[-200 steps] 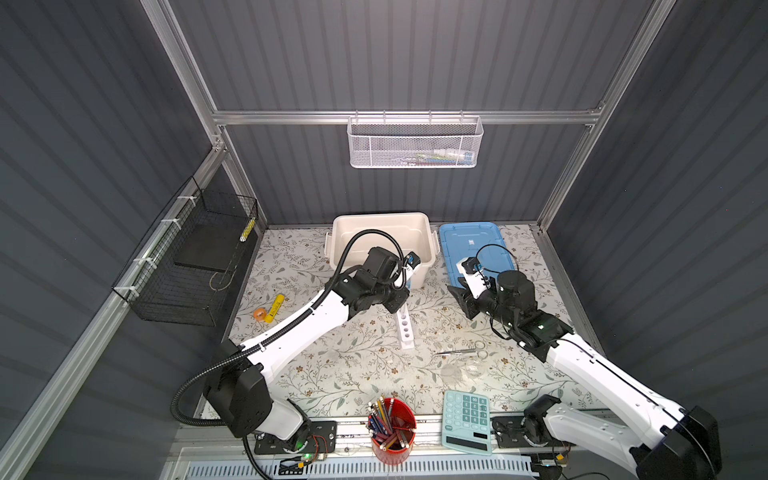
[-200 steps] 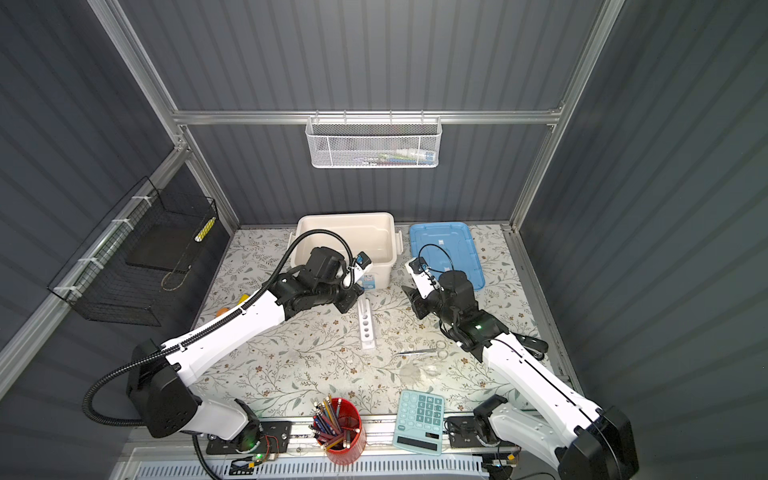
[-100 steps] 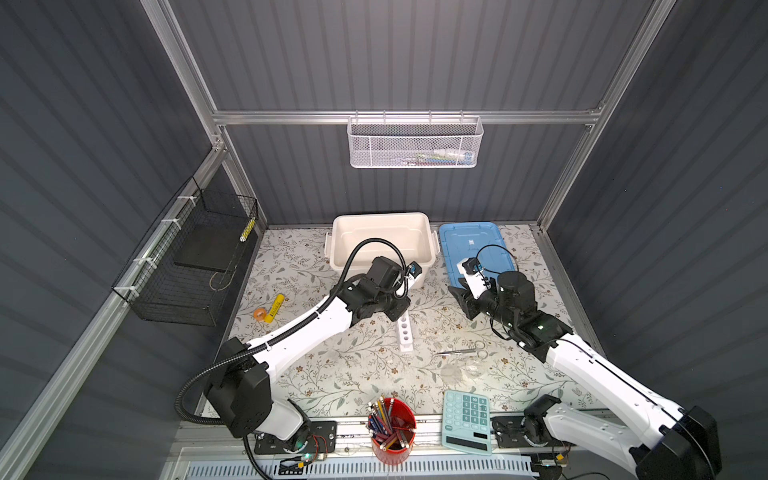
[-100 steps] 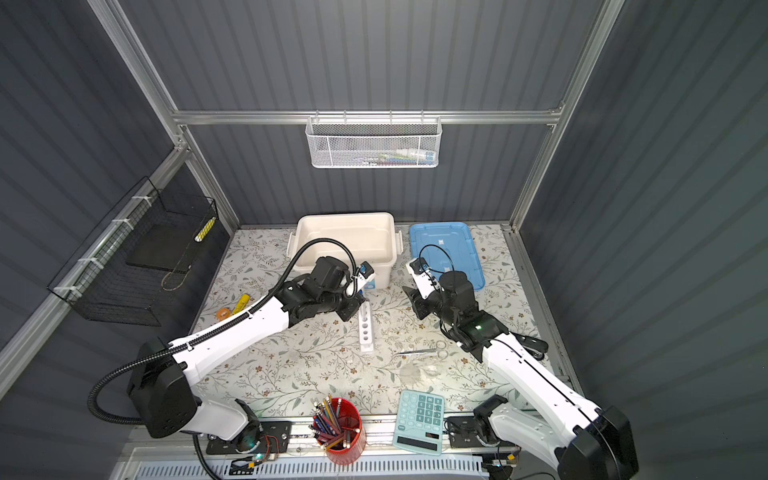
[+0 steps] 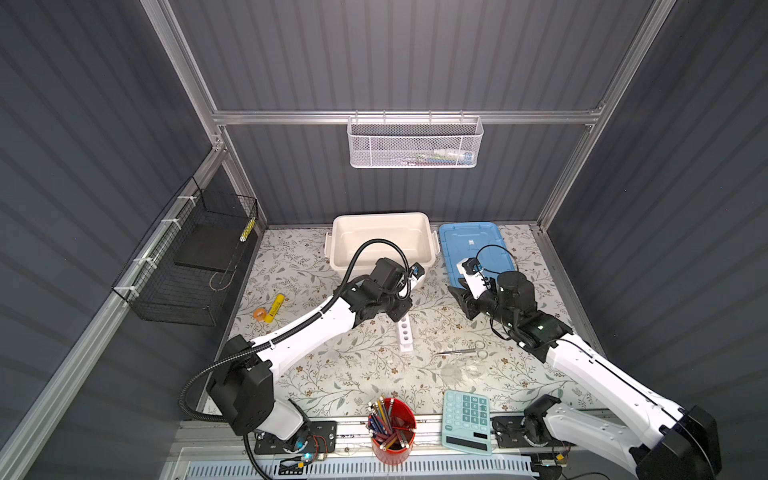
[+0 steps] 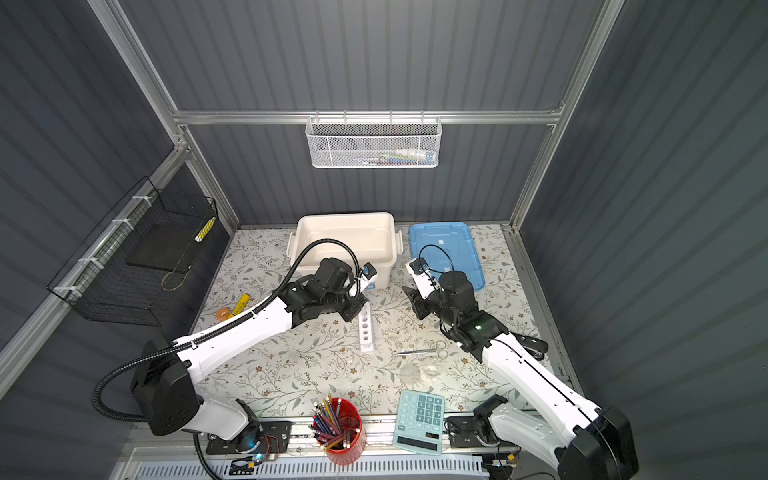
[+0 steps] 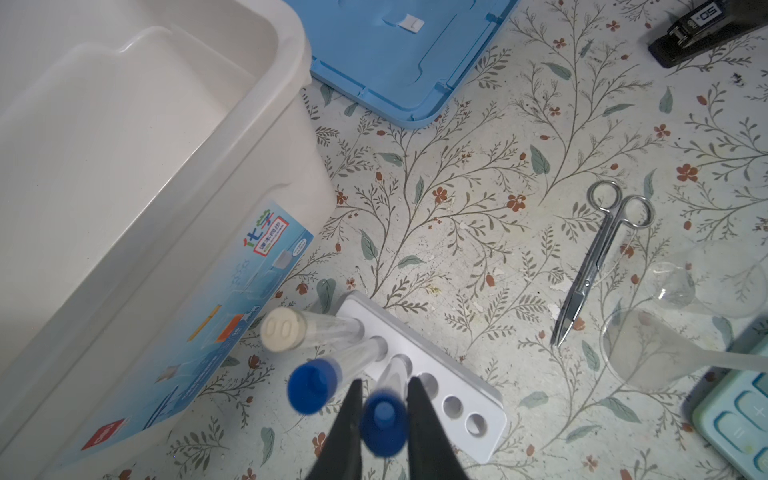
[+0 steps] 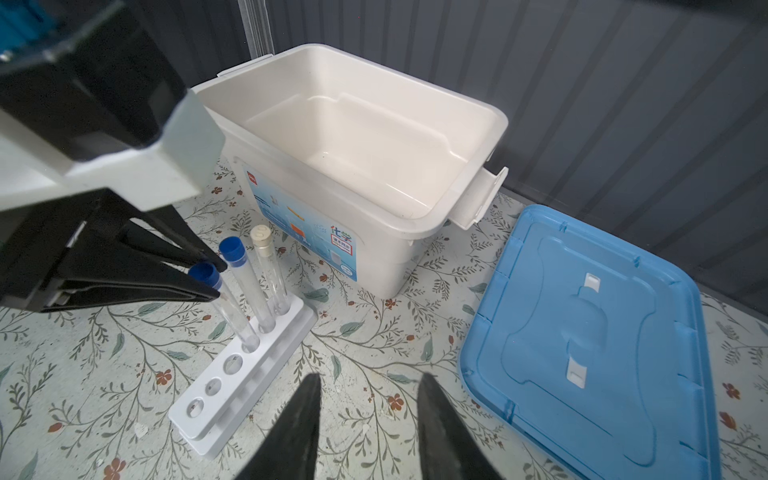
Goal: Organize the chemistry lab equipment
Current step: 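Lower the tube with the left gripper into the rack beside the other blue-capped tube, then open and lift the left gripper while the right moves toward the clear funnel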
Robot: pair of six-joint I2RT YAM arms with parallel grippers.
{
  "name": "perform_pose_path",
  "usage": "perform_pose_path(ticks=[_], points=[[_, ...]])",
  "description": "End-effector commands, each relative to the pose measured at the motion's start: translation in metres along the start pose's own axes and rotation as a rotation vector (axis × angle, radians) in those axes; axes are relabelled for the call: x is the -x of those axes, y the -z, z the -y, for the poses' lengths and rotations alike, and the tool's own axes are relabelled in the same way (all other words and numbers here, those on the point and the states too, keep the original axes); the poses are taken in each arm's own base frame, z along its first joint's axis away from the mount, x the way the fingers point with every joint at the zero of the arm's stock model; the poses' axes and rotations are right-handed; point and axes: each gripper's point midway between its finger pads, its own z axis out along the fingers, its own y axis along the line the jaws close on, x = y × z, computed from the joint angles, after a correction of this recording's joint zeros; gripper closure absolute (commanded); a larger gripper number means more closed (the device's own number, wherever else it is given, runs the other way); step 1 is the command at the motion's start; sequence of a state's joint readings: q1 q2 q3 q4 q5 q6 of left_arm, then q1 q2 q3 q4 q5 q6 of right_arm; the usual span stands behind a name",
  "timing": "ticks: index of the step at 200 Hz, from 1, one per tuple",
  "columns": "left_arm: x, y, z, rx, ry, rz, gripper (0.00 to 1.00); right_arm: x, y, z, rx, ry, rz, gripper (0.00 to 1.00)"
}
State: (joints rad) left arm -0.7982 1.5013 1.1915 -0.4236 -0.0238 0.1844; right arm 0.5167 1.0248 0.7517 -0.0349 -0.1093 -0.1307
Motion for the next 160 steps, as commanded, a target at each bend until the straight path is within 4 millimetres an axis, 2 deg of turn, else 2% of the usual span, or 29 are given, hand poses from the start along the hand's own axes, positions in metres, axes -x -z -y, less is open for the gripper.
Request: perform_pose_path(ticks=[1,62,91,124,160], points=[[0.000,-0.001,0.001,0.006,-0.018,-0.004,0.77,-0.004,-0.001,0.000,0.004,-0.017,0.000,0.60],[-0.001,0.000,0.001,0.022,-0.028,-0.008,0.71,-0.007,-0.001,-0.001,0.010,-0.015,-0.016,0.60],[0.003,0.005,-0.001,0.035,-0.036,0.002,0.53,-0.018,-0.001,-0.001,0.015,-0.004,-0.073,0.59],[0.017,0.020,-0.004,0.053,-0.045,0.052,0.35,-0.047,-0.001,0.000,0.013,0.023,-0.230,0.59],[0.037,0.043,-0.009,0.081,-0.044,0.144,0.25,-0.063,0.010,0.001,-0.001,0.019,-0.318,0.59]])
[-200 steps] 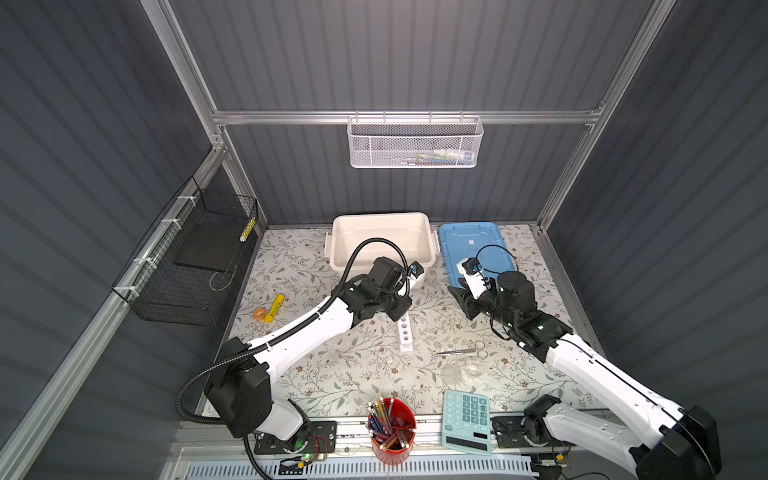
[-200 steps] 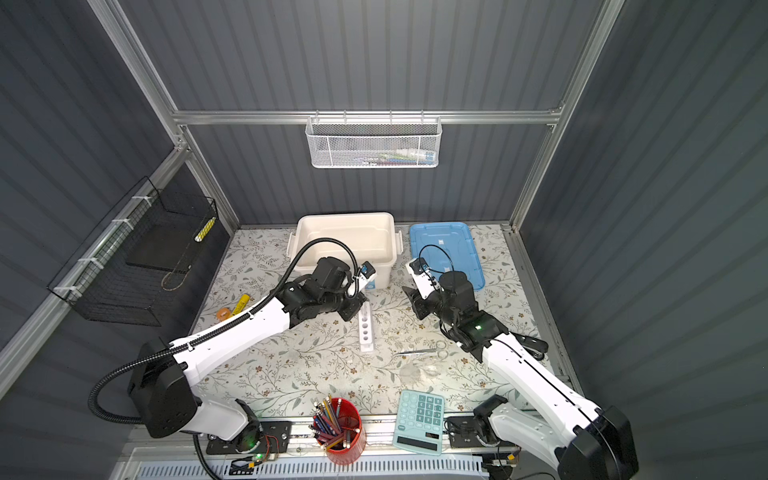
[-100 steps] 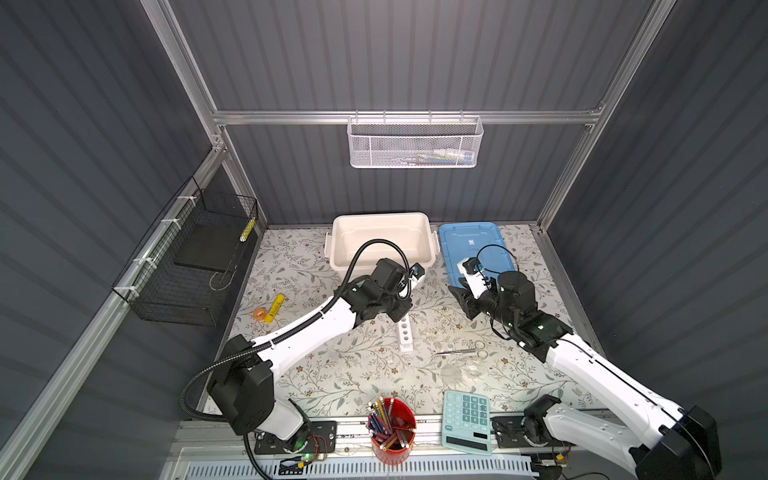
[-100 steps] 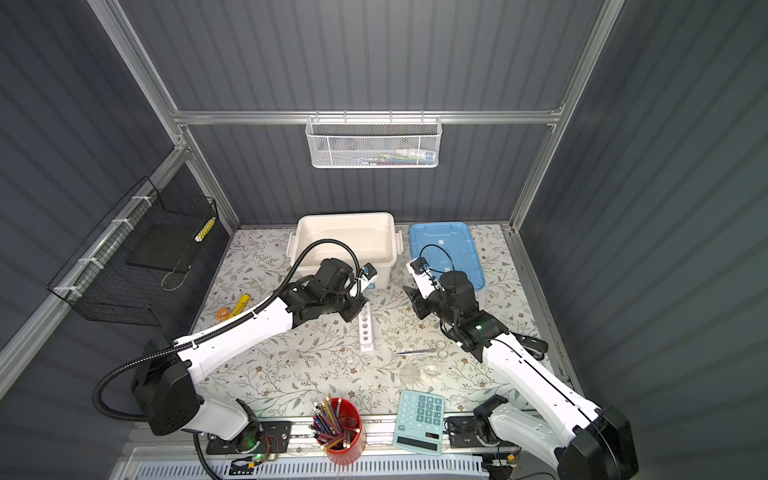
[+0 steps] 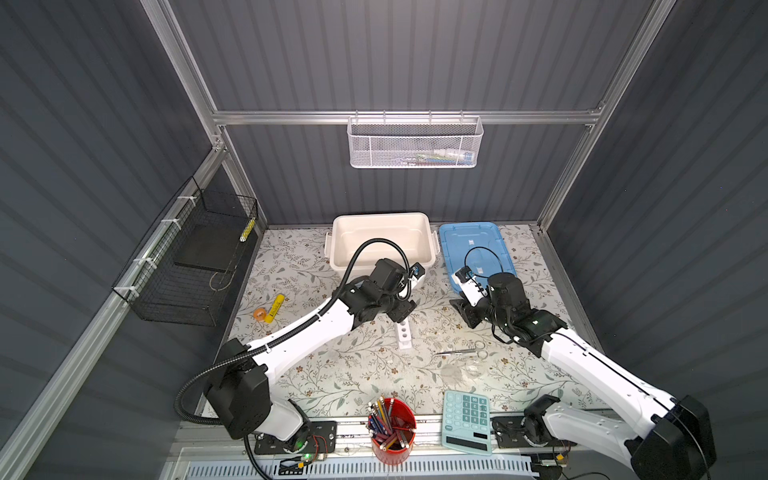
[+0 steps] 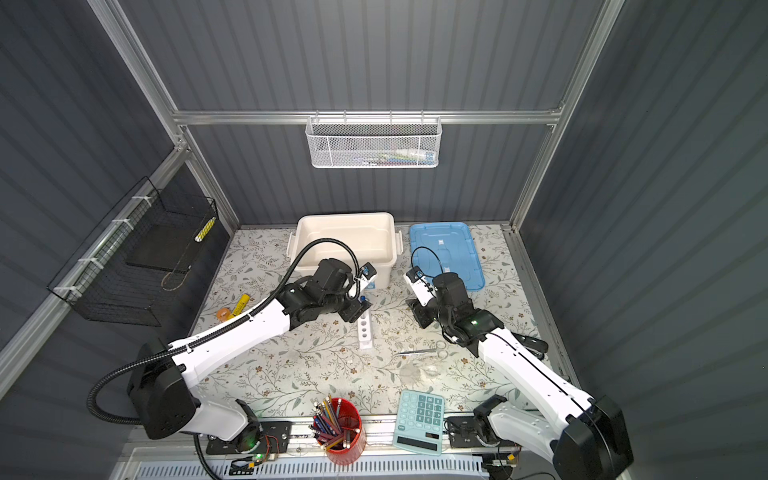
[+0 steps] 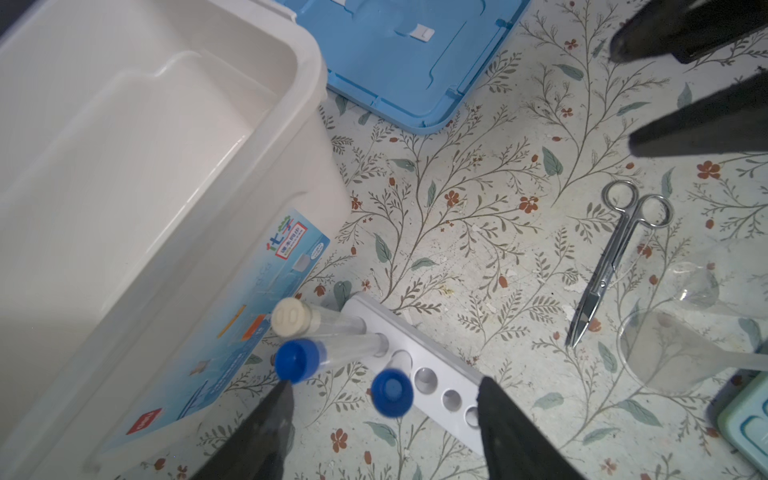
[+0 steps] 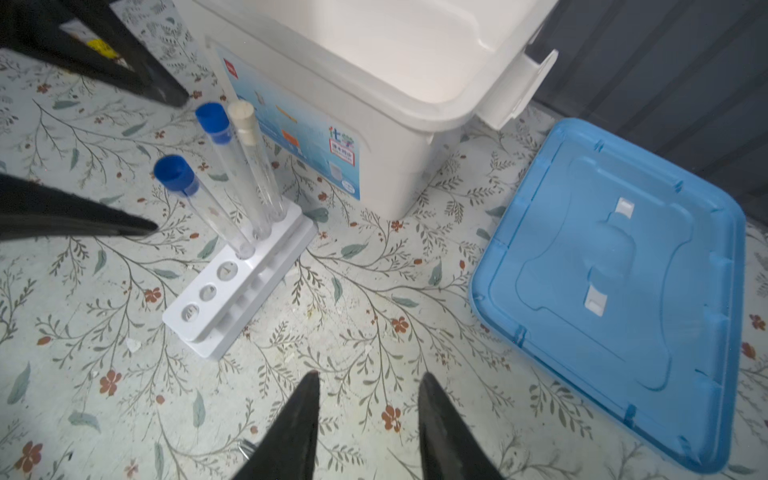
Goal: Organize the chemistry lab equipment
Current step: 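Open and lift the left gripper while the right moves toward the clear funnel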
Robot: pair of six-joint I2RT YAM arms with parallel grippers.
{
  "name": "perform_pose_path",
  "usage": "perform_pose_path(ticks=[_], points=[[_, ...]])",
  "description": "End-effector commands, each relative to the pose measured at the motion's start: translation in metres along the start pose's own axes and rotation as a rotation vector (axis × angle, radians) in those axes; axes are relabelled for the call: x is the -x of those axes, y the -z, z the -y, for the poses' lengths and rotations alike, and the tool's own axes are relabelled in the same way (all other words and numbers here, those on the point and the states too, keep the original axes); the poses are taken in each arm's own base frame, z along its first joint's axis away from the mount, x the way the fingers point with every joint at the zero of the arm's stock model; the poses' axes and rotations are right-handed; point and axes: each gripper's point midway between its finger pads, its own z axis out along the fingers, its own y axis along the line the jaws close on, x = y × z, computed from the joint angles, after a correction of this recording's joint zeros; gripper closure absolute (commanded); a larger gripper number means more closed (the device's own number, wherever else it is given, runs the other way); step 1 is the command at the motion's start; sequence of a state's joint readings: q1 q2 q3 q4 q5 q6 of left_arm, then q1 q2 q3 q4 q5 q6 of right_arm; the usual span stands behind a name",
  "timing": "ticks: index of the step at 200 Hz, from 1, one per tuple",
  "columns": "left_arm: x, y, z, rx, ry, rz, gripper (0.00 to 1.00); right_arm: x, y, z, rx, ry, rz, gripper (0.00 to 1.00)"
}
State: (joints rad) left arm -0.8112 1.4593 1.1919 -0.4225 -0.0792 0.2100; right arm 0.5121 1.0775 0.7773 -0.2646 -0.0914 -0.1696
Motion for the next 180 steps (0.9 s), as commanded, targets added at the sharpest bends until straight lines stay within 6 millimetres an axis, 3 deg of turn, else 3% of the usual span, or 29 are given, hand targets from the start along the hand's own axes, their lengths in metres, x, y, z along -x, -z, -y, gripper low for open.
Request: perform_pose_path(ticks=[1,39,78,109,136,180], points=[[0.029,0.027,-0.006,0.029,-0.007,0.112,0.25,-0.008,0.011,0.003,-0.018,0.005,-0.063,0.59],[0.035,0.033,-0.006,0.026,-0.004,0.146,0.23,-0.015,0.028,0.004,-0.033,-0.059,-0.095,0.59],[0.052,0.058,-0.017,0.066,0.023,0.248,0.19,-0.016,0.055,0.002,-0.066,-0.177,-0.051,0.59],[0.061,0.076,-0.039,0.047,0.120,0.332,0.17,-0.018,0.072,-0.008,-0.077,-0.236,-0.033,0.58],[0.058,0.089,-0.073,0.003,0.290,0.432,0.15,-0.030,0.072,-0.025,-0.072,-0.256,-0.100,0.57],[0.049,0.085,-0.096,-0.025,0.405,0.458,0.15,-0.053,0.070,-0.043,-0.054,-0.355,-0.221,0.57]])
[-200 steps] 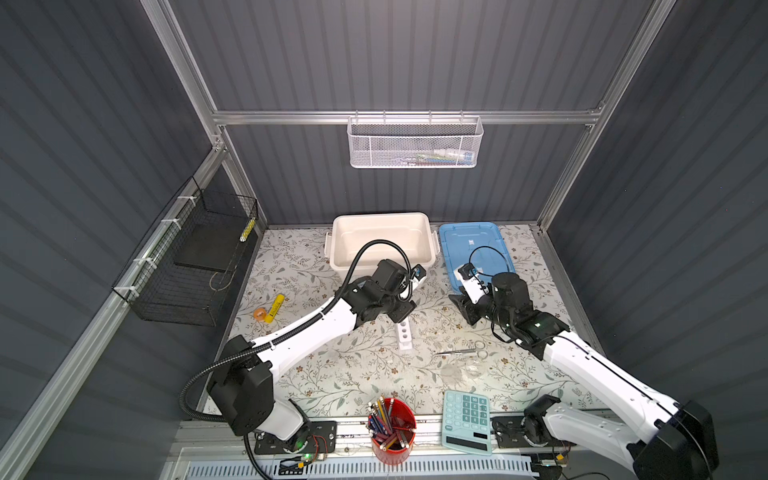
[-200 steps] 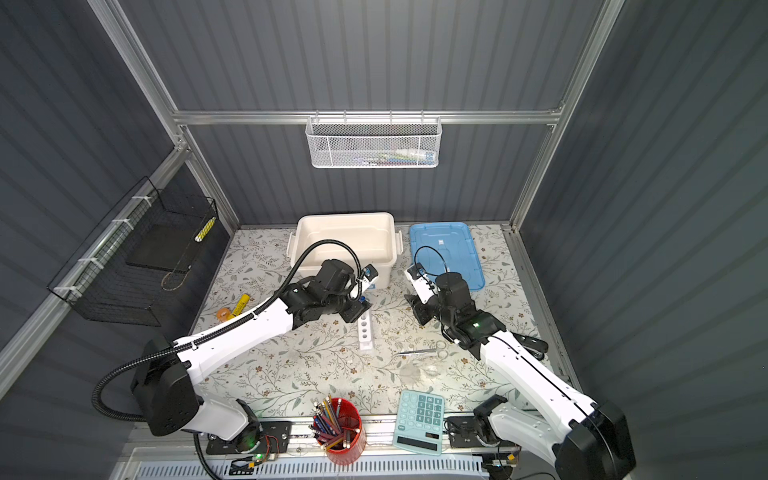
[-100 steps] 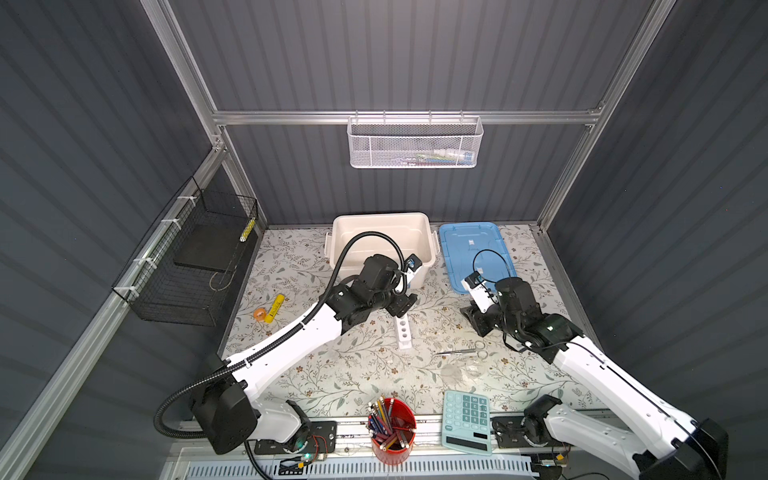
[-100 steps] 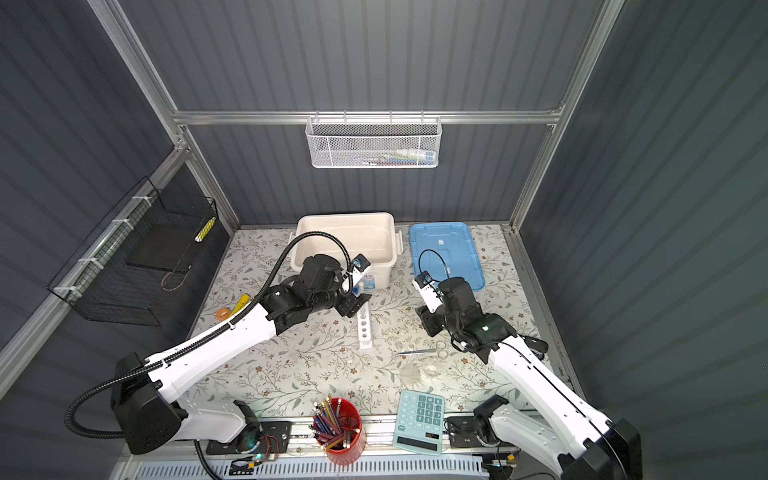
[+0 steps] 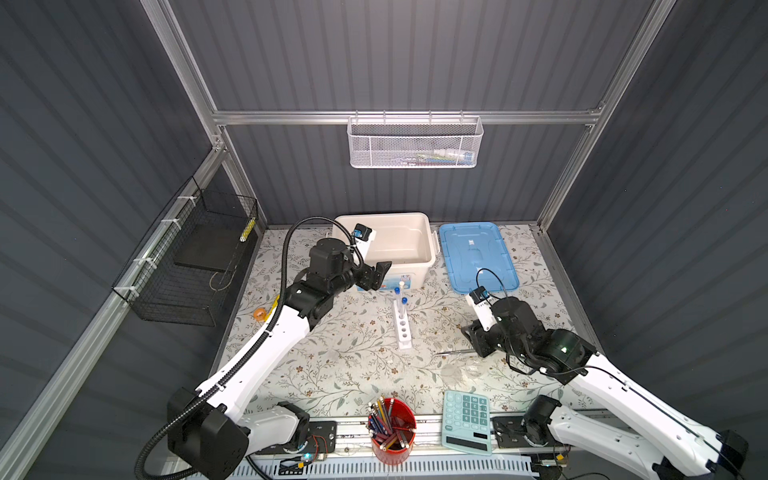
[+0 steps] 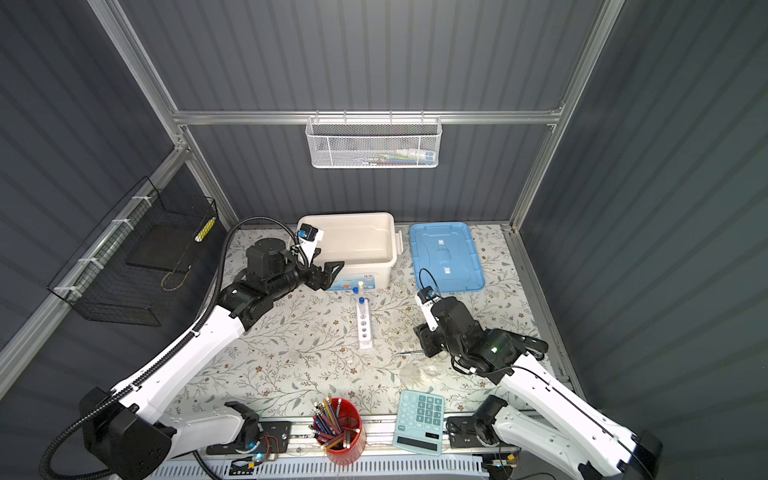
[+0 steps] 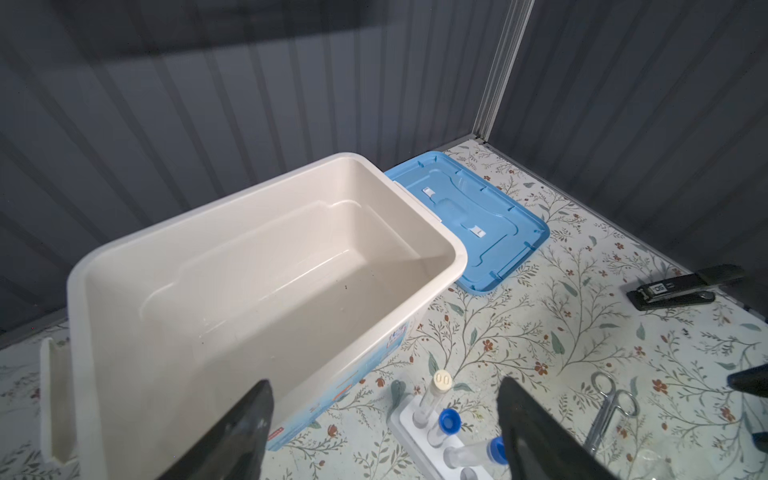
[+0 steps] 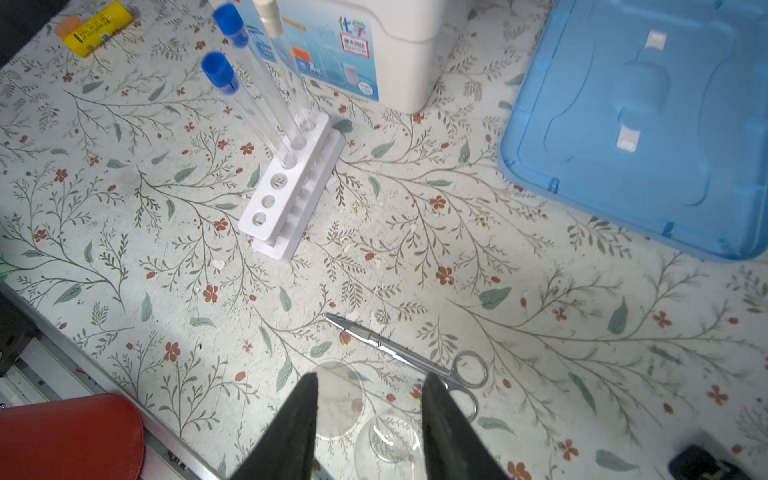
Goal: Organize the chemistry lab equipment
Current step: 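Open and lift the left gripper while the right moves toward the clear funnel, then lower the right gripper onto the clear funnel's stem beside the calculator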
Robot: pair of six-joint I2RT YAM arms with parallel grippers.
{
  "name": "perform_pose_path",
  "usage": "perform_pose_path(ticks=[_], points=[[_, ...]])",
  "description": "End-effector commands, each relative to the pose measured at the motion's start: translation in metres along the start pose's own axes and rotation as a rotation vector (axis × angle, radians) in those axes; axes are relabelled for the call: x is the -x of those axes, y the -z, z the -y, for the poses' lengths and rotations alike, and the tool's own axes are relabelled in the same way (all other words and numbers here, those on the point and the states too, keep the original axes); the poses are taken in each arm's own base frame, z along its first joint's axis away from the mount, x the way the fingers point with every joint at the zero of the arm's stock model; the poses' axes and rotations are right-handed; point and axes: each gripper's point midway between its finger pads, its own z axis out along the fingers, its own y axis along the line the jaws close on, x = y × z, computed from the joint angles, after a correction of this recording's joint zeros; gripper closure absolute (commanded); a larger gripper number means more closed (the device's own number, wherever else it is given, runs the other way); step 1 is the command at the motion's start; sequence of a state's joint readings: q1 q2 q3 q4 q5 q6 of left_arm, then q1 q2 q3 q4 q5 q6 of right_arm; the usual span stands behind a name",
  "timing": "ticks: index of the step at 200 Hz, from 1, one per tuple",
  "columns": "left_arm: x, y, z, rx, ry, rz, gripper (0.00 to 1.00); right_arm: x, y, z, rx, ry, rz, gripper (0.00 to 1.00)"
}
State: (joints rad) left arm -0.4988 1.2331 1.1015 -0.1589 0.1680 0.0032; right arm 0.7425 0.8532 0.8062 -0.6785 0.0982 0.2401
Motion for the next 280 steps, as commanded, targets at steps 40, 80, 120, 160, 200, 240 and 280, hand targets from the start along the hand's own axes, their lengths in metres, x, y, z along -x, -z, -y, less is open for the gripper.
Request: perform_pose_path(ticks=[40,80,120,160,200,240,280], points=[[0.009,0.001,-0.008,-0.096,0.132,0.047,0.15,-0.033,0.006,-0.012,-0.020,-0.108,-0.140,0.56],[0.002,-0.004,-0.012,-0.116,0.160,0.034,0.15,-0.048,0.002,-0.030,0.007,-0.052,-0.212,0.53],[-0.004,-0.005,-0.018,-0.105,0.168,0.024,0.15,-0.059,-0.013,-0.039,-0.010,-0.004,-0.289,0.52],[-0.007,-0.003,-0.024,-0.085,0.176,0.023,0.15,-0.064,-0.028,-0.049,0.013,-0.006,-0.318,0.54],[-0.007,-0.003,-0.027,-0.078,0.179,0.024,0.15,-0.075,-0.037,-0.051,0.015,-0.011,-0.356,0.57],[-0.008,-0.002,-0.030,-0.064,0.184,0.022,0.15,-0.087,-0.046,-0.049,0.002,-0.018,-0.389,0.65],[-0.010,-0.003,-0.036,-0.043,0.195,0.013,0.15,-0.092,-0.053,-0.051,0.002,-0.019,-0.412,0.73]])
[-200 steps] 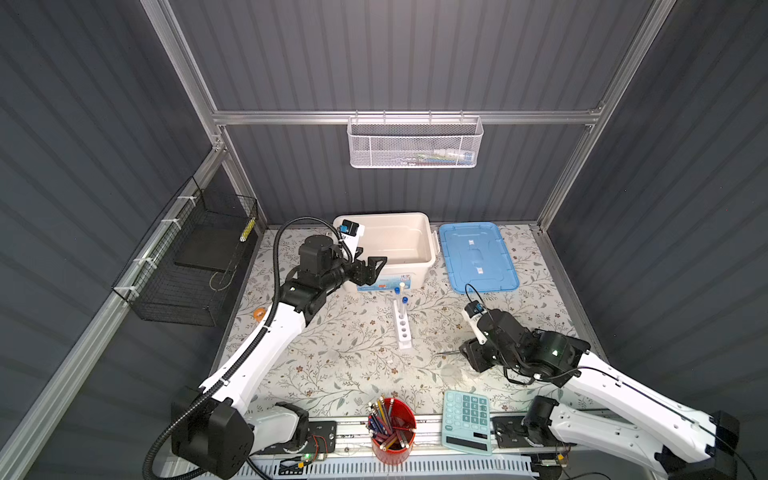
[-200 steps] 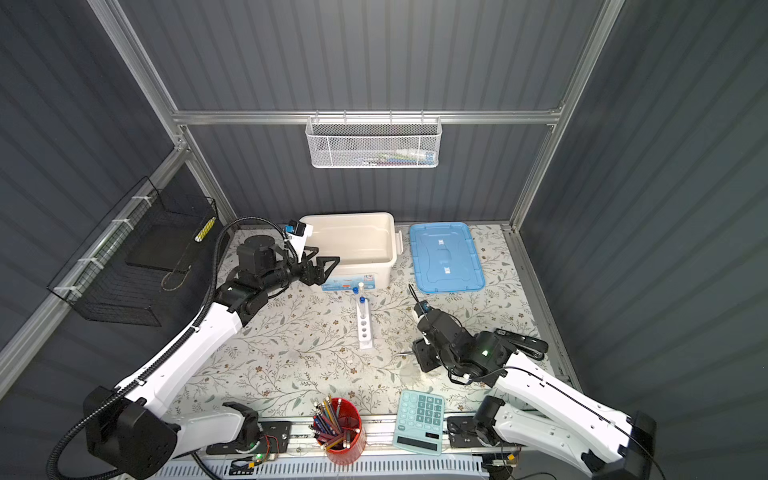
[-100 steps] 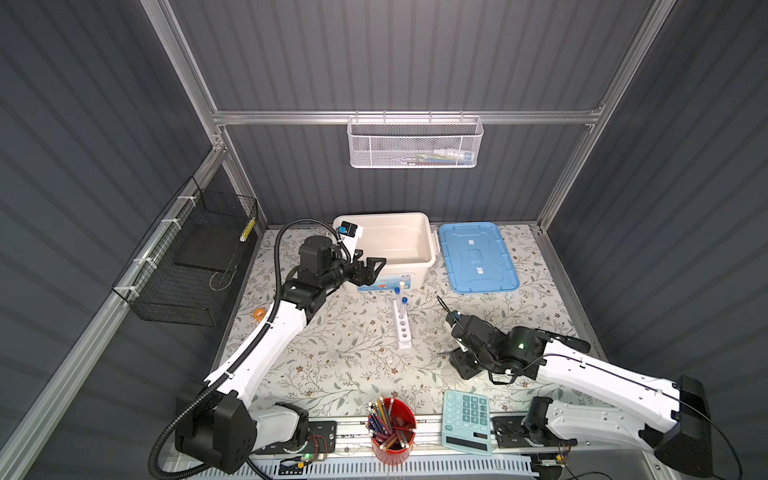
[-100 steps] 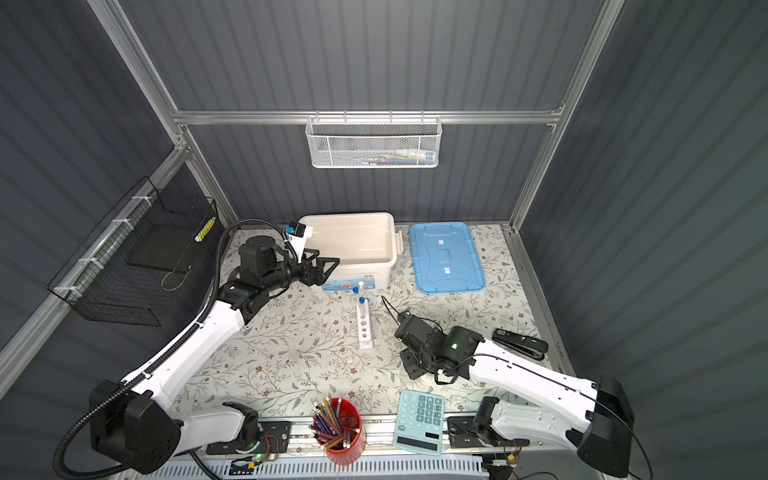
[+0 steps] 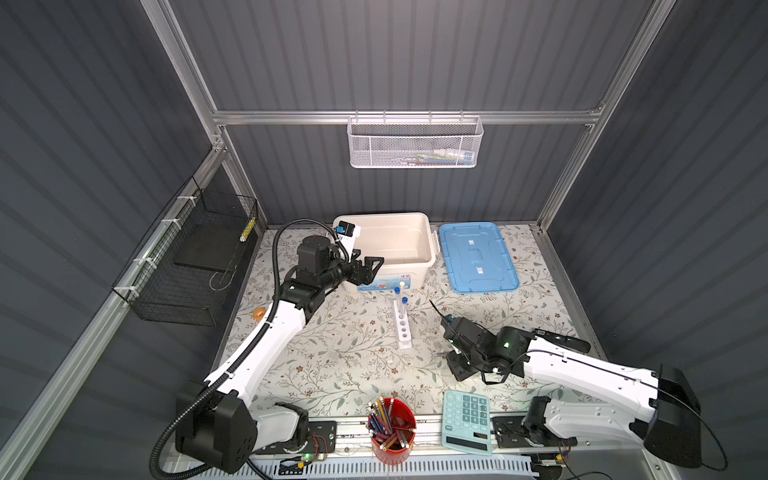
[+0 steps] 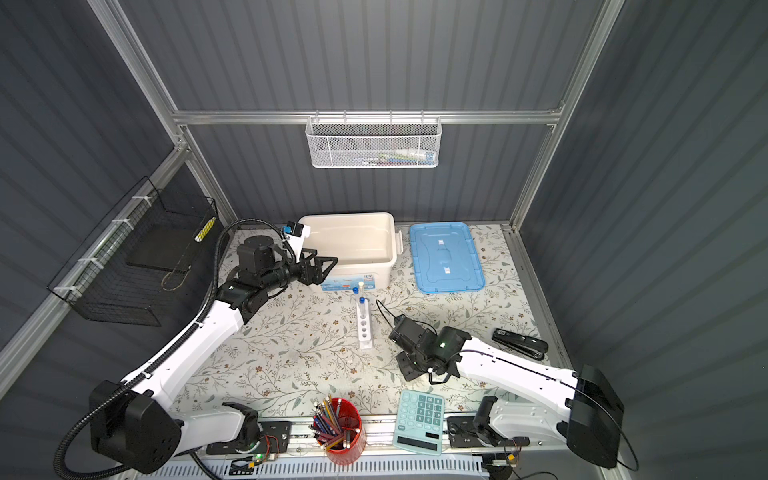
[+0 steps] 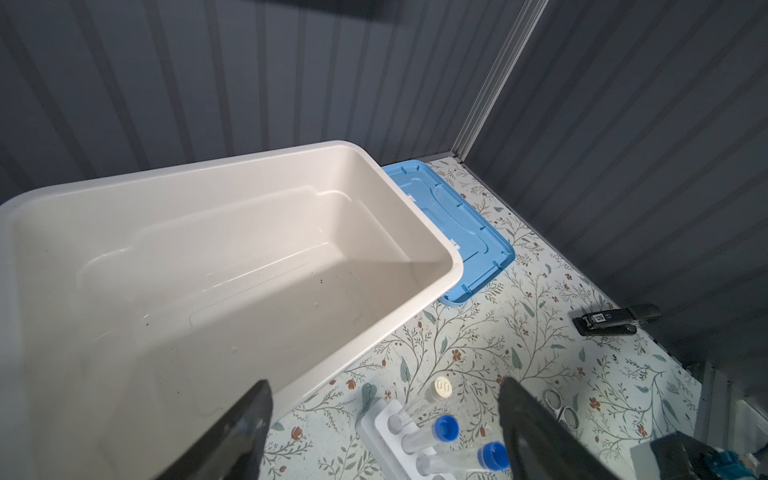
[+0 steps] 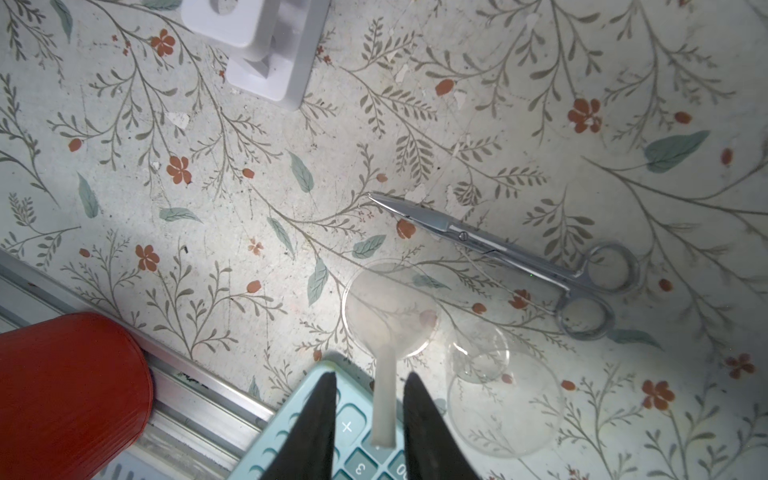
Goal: Organize the chemistry lab equipment
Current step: 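Lower the right gripper onto the clear funnel's stem beside the calculator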
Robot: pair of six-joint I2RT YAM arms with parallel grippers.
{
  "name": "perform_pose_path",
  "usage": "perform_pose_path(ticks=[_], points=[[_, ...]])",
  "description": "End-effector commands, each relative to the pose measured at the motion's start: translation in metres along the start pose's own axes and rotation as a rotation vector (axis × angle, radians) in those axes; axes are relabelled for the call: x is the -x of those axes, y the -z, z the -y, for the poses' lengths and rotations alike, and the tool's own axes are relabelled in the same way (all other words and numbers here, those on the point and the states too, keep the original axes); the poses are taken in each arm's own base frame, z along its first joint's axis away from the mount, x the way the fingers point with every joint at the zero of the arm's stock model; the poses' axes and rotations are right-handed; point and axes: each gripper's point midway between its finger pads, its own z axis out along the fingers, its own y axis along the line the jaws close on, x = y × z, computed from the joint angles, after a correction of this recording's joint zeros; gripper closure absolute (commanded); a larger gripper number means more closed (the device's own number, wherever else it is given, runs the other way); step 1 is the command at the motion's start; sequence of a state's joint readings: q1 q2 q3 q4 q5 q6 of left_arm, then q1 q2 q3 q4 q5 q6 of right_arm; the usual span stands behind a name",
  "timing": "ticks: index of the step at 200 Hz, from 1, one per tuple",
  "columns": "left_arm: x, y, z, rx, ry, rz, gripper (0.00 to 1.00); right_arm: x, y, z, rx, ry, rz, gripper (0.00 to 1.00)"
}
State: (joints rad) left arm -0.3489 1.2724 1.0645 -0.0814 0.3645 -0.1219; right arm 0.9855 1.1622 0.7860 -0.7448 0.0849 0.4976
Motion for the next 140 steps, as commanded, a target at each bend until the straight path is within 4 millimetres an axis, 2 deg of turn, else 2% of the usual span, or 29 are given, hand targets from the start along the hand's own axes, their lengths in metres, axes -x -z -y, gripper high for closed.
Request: perform_pose_path(ticks=[1,92,140], points=[[-0.001,0.001,-0.005,0.015,0.019,0.000,0.15,-0.004,-0.006,-0.002,0.005,-0.006,-0.014,0.73],[-0.003,0.000,-0.009,0.023,0.023,-0.009,0.15,-0.001,-0.009,0.000,-0.018,0.010,-0.019,0.90],[-0.002,0.001,-0.009,0.028,0.018,-0.010,0.15,0.013,0.010,0.001,-0.037,0.068,-0.010,0.97]])
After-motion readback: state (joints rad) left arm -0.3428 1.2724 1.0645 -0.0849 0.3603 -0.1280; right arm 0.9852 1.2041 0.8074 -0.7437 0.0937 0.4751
